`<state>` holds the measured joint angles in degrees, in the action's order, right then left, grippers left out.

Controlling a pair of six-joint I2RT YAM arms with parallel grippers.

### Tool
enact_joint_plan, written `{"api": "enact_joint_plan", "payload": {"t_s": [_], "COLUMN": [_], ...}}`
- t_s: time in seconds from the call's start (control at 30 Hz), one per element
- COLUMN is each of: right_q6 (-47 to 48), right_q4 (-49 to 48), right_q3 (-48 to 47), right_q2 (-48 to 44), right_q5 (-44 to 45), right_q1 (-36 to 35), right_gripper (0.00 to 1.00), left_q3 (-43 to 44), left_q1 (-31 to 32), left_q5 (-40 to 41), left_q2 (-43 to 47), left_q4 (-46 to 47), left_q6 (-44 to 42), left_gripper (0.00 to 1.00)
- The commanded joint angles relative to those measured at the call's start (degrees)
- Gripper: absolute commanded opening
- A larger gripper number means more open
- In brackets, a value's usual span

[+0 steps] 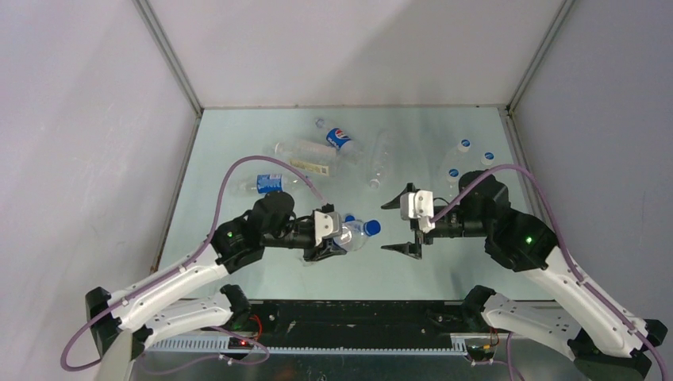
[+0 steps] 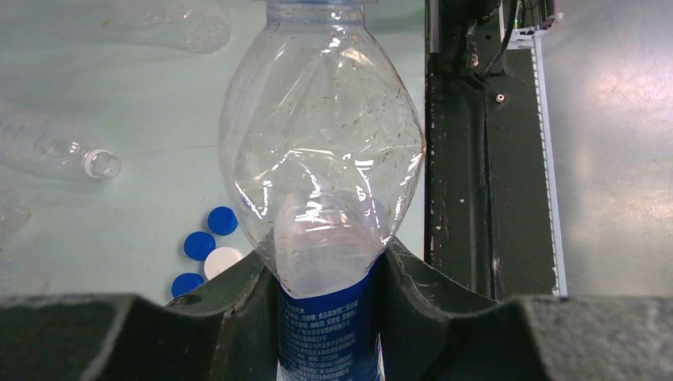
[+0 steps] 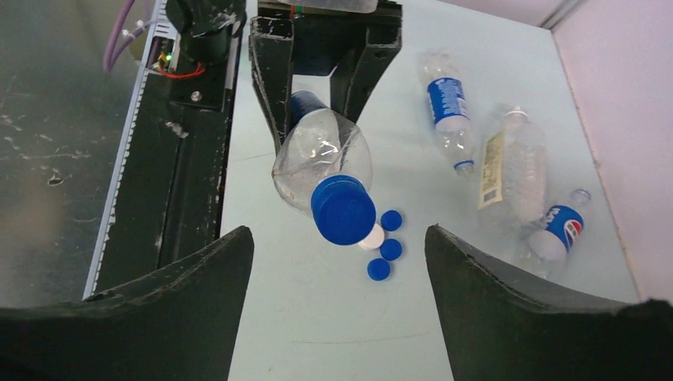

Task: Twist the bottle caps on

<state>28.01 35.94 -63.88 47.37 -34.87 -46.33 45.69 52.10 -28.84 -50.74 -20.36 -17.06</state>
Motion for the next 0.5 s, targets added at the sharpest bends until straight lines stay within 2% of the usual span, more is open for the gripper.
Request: {"api": "enact_joint_plan", "payload": {"t_s": [0.0, 0.17, 0.3, 0.47], "right_q6": [3.9, 4.2, 4.3, 4.3], "right_q4": [1.2, 1.2, 1.0, 0.6], "right_q3": [-1.7, -2.0, -2.0, -2.0], "right_q2": [2.1, 3.0, 3.4, 3.9], "right_q5": [-4.0, -4.4, -4.7, -5.1], "right_q1": [-0.3, -0.5, -0.7, -0.9], "right_gripper": [0.76, 0.59, 0.52, 0.49], "left_q3": [3.1, 3.3, 3.4, 3.4], "left_q1": [-0.2, -0.2, -0.2, -0.2], "left_q5": [-2.9, -3.4, -3.5, -3.8], "left_q2": [-0.7, -0.7, -0.9, -0.8], "left_q4": [-2.1, -1.8, -1.9, -2.0], "left_q6": [-3.0, -3.1, -3.1, -3.3], "left_gripper": [0.25, 0.25, 0.25, 0.25]}}
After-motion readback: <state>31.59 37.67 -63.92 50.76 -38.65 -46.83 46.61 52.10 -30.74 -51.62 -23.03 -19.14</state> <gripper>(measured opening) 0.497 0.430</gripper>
